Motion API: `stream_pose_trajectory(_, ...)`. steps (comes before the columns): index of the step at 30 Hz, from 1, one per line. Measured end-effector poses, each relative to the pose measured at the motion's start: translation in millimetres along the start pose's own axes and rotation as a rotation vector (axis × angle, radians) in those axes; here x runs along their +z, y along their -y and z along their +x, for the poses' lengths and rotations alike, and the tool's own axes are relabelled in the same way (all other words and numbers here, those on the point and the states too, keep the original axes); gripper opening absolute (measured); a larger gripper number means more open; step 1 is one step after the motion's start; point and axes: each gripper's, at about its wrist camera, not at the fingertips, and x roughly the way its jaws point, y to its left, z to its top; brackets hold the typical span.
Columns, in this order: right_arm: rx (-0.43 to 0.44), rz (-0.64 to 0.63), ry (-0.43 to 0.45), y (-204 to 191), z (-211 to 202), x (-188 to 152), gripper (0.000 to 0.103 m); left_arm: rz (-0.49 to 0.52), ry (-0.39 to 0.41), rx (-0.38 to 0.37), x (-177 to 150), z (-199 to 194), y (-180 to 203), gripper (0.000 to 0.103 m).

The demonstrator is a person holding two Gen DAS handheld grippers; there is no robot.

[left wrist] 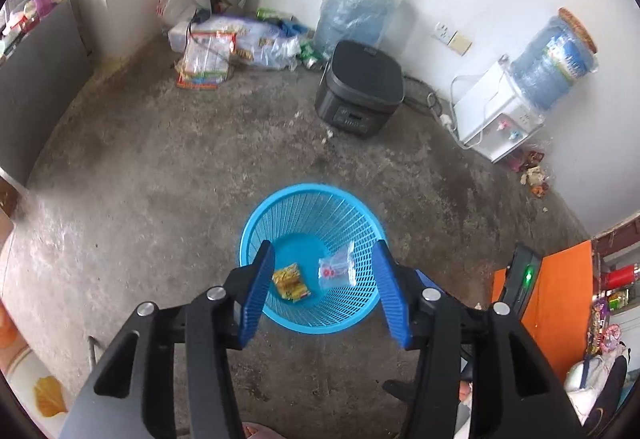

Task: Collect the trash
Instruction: 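Bring both tools back to the wrapper pile on the table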

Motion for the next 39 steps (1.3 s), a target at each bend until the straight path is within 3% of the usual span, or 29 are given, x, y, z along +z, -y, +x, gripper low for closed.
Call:
stream_pose_trajectory(5, 0.014, -0.102, 0.155, -43, -53, -3, 0.071, 0.051, 0.131, -0.014, -4, -87, -3, 0.058)
stream_pose_trajectory(9, 0.028, -0.233, 0.295, -85, -105, -19, 0.079, 0.084, 0.261, -0.016, -24, -165, -15, 0.07)
stream_pose_trajectory(13, 0.024, -0.37, 0.431, -126, -152, -44, 0.095, 0.071, 0.374, 0.015, -63, -235, -38, 0.081)
stream_pose_trajectory(19, -0.006, -0.543, 0.558, -173, -191, -88, 0.095, -0.006, 0.473, 0.06, -134, -308, -75, 0.086)
stream_pose_trajectory(24, 0.113, -0.632, 0.526, -199, -208, -116, 0.095, -0.044, 0.535, 0.106, -196, -350, -97, 0.089)
stream_pose_trajectory(29, 0.23, -0.668, 0.444, -222, -213, -140, 0.095, -0.097, 0.532, 0.09, -252, -358, -110, 0.089)
stream_pose_trajectory(36, 0.305, -0.664, 0.151, -231, -193, -162, 0.095, -0.105, 0.534, 0.055, -292, -351, -99, 0.088)
stream_pose_trajectory(39, 0.359, -0.637, 0.004, -224, -184, -178, 0.094, -0.082, 0.526, 0.059, -302, -342, -90, 0.072)
